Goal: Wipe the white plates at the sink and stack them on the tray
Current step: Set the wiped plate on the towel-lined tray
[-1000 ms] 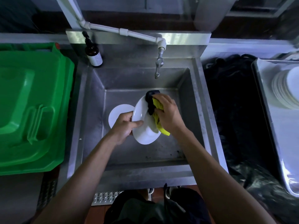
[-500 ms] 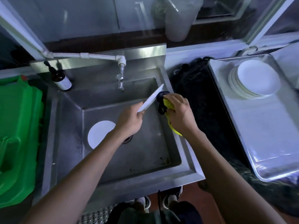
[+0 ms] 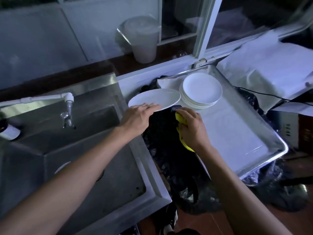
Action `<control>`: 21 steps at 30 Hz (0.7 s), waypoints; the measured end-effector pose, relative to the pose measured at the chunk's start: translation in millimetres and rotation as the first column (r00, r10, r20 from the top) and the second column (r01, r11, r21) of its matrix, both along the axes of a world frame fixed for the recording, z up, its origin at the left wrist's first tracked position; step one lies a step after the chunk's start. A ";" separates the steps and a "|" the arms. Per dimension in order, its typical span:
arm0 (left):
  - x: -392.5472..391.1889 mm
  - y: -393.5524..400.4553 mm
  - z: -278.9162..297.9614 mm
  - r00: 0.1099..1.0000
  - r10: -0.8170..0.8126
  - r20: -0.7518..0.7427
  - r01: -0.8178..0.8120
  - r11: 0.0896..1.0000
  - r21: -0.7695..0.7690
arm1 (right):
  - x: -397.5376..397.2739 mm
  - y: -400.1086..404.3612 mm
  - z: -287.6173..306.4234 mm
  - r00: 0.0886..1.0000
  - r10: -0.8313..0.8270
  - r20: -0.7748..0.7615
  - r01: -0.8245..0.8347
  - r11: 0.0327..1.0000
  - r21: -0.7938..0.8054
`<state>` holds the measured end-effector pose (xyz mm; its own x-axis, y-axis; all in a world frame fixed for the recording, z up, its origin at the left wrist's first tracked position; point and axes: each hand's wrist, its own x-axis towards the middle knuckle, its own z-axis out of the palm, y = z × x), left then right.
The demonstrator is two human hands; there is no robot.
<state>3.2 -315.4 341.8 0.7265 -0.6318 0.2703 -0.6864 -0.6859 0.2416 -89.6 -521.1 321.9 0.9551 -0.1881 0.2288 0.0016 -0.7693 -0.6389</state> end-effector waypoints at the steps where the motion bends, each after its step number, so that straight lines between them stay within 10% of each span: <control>1: 5.0 -16.5 -0.2 1.000 -0.016 0.017 0.016 1.000 0.024 | -1.9 -13.0 0.0 1.000 -0.011 0.004 0.011 1.000 0.004; 21: 66.3 -231.8 -40.1 0.992 -0.127 0.012 0.111 0.906 0.408 | -15.9 -158.2 -45.4 0.984 -0.170 -0.054 0.173 0.984 0.048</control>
